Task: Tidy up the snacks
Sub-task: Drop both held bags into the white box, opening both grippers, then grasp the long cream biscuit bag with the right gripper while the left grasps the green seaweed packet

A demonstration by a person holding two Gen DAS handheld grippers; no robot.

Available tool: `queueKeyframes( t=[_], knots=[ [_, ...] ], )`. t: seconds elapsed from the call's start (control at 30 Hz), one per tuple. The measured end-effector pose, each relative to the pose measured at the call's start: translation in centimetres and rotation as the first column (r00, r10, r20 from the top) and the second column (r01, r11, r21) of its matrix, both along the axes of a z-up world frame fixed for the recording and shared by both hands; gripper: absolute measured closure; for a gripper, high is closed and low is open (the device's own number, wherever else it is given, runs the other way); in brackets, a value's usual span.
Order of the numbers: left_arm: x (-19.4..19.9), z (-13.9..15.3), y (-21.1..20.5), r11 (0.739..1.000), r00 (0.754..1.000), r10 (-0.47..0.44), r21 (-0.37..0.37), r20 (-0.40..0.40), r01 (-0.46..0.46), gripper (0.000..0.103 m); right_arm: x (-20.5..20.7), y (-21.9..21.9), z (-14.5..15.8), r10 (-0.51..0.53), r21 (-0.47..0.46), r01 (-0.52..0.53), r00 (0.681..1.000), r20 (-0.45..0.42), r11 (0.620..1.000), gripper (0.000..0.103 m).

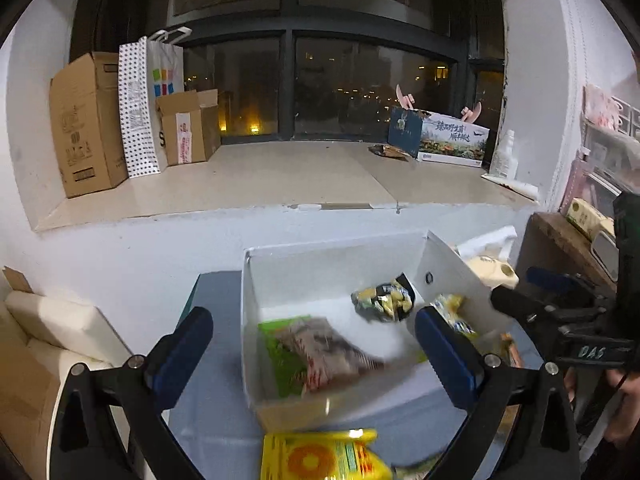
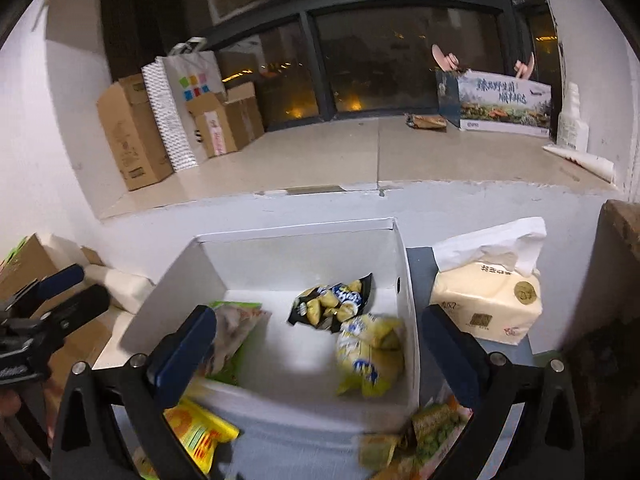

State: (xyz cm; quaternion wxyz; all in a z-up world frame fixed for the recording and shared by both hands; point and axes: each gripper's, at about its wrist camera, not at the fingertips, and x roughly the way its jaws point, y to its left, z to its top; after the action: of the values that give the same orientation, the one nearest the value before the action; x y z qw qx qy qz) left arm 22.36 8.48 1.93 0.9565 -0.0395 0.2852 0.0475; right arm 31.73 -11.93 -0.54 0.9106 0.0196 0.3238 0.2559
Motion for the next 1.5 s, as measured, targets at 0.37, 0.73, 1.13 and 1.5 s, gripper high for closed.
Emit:
queueKeyframes(
  t=[0.37, 0.73, 1.13, 1.5],
  knots=[
    [-14.0, -3.3, -0.9, 0.994, 1.0, -0.024, -0.11, 0.011, 0.025, 0.0, -13.8, -5.4, 0.7, 0.034, 0.121, -0.04, 0.998, 0.049, 0.992, 0.0],
    [-20.0, -6.9, -2.4, 0.983, 0.999, 0.0, -0.184, -0.045, -0.009, 0.0, -21.6, -7.0, -5.2, 0.061, 0.089, -0.055, 0.996, -0.069, 0.995, 0.0],
    [-20.3, -7.5, -2.4, 0.985, 0.998, 0.033, -0.168, -0.054, -0.041, 0.0, -17.5, -0.6, -10.7, 0.159, -0.043, -0.181, 0.938, -0.31, 0.983, 0.0],
    [-19.6, -9.4, -2.4, 0.98, 0.994, 0.019, -0.195, -0.106, -0.04, 0.0, -16.4, 0.7, -13.9, 0.146, -0.136, -0.21, 0.916, -0.373, 0.968, 0.061]
  ],
)
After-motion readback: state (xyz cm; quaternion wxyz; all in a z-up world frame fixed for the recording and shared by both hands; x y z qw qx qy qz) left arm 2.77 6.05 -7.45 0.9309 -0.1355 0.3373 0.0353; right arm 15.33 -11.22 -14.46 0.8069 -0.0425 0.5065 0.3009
